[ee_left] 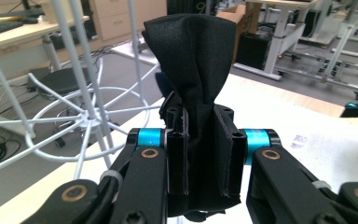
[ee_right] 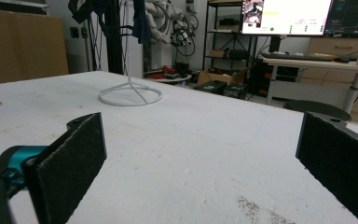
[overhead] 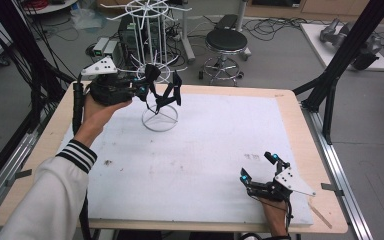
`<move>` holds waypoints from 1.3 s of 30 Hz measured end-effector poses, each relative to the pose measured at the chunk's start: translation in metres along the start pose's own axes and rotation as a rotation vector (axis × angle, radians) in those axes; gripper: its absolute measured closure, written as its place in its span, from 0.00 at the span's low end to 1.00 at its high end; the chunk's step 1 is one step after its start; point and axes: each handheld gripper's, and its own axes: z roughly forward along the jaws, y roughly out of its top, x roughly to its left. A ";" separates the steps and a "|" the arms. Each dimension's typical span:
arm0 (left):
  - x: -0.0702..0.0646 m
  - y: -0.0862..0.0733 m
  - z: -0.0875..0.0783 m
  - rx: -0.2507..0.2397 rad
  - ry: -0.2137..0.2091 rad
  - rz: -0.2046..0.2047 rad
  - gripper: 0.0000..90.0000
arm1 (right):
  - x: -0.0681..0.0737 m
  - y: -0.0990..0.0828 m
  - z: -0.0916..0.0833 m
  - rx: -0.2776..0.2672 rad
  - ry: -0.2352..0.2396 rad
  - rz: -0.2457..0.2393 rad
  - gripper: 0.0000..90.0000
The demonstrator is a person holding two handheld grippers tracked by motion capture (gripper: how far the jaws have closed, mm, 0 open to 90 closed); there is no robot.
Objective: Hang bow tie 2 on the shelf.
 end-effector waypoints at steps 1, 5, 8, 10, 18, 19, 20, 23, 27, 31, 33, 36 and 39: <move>0.000 0.000 0.000 0.001 0.007 -0.001 0.85 | 0.000 0.000 0.000 -0.001 -0.001 -0.002 0.01; 0.002 0.001 0.002 -0.005 0.029 -0.015 0.85 | 0.000 0.000 0.000 0.000 -0.001 0.001 0.01; 0.003 -0.001 0.004 0.017 0.045 -0.020 0.85 | 0.000 0.000 0.000 0.000 -0.001 0.002 0.01; 0.004 -0.001 0.005 0.033 0.057 -0.020 0.85 | 0.000 0.000 0.000 -0.001 0.001 -0.003 0.01; 0.005 -0.002 0.006 0.052 0.093 -0.043 0.85 | -0.001 0.000 0.000 -0.007 -0.001 -0.006 0.01; 0.005 -0.002 0.006 0.054 0.093 -0.042 0.85 | 0.000 0.000 0.000 -0.003 0.001 0.001 0.01; 0.005 -0.002 0.006 0.054 0.095 -0.043 0.85 | 0.000 0.000 0.000 -0.002 0.001 0.002 0.01; 0.004 -0.001 0.006 0.055 0.097 -0.035 0.84 | 0.000 0.000 0.000 -0.002 -0.002 0.000 0.01; 0.003 -0.001 0.005 0.054 0.127 -0.039 0.77 | 0.000 0.000 0.000 -0.001 -0.002 -0.003 0.01; 0.003 -0.001 0.004 0.051 0.146 -0.040 0.57 | 0.000 0.000 0.000 0.001 0.000 0.000 0.01; 0.003 0.000 0.003 0.045 0.148 -0.044 0.48 | 0.000 0.000 0.000 0.000 -0.001 -0.003 0.01; 0.002 0.001 0.000 0.017 0.154 -0.028 0.36 | 0.000 0.000 0.000 0.001 -0.001 -0.004 0.01; -0.001 0.003 -0.004 0.031 0.167 -0.007 0.25 | 0.000 0.000 0.000 0.001 -0.002 -0.004 0.01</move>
